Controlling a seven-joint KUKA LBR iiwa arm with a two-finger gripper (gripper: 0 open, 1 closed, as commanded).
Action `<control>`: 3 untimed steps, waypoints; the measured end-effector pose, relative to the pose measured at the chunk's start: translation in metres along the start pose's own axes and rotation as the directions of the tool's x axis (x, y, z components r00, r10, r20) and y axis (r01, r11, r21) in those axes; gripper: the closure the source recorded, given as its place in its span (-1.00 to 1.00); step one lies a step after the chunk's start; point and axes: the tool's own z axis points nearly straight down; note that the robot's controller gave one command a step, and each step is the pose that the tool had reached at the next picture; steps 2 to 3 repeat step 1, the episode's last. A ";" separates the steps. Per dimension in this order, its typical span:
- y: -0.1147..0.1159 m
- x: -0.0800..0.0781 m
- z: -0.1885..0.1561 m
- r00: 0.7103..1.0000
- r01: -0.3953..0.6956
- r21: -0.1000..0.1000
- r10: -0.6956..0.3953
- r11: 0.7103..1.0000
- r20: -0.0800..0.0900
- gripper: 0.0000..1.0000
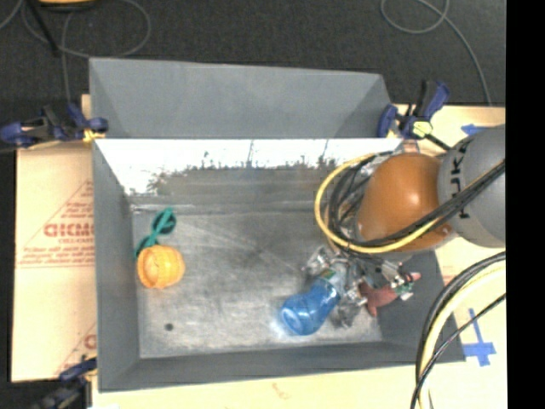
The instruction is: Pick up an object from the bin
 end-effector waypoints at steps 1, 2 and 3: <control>-0.021 0.019 -0.141 1.000 0.007 -0.004 -0.007 1.000 0.002 1.00; -0.021 0.019 -0.141 1.000 0.007 -0.004 -0.007 1.000 0.002 1.00; -0.021 0.019 -0.141 1.000 0.007 -0.004 -0.007 1.000 0.002 1.00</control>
Offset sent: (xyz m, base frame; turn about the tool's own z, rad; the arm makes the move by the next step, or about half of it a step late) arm 0.0000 0.0000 0.0000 0.0000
